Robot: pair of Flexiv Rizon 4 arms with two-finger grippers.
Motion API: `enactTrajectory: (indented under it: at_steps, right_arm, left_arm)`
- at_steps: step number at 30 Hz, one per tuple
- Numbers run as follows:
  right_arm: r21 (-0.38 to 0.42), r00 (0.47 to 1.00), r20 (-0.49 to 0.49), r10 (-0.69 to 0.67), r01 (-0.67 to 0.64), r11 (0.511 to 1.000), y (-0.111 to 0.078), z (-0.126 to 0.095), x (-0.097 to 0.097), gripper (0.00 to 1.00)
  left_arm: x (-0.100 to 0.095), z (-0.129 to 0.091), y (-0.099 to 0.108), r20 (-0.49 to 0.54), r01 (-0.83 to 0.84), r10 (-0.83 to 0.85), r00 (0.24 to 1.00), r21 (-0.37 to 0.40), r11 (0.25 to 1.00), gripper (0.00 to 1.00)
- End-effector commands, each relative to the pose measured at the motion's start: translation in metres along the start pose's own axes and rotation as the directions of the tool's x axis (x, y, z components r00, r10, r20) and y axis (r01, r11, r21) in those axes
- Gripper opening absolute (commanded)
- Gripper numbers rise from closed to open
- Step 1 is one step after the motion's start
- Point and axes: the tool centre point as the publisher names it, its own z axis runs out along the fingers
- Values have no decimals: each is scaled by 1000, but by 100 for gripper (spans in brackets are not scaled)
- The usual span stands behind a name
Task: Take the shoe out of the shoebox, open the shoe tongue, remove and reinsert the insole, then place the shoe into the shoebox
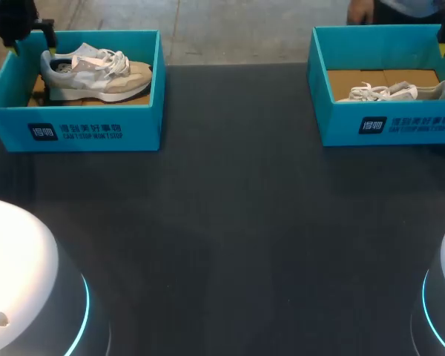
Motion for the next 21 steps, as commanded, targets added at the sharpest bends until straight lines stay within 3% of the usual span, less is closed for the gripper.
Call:
enactTrajectory:
  at_steps: [1,9,12,19,21]
  right_arm:
    - [-1,1000,1,1,-1,1000,-1,0,0,100]
    - [-1,1000,1,1,-1,1000,-1,0,0,100]
    - [-1,1000,1,1,-1,1000,-1,0,0,100]
    - [-1,1000,1,1,-1,1000,-1,0,0,100]
    - [-1,1000,1,1,-1,1000,-1,0,0,100]
  left_arm:
    - [-3,15,8,-9,-3,3,1000,18,1000,87]
    - [-6,35,14,-34,0,2,999,46,999,84]
    - [-6,40,16,-43,2,0,999,49,999,68]
    - [-5,54,24,-55,16,-12,998,75,997,80]
    - [-5,58,27,-51,16,-12,999,86,996,80]
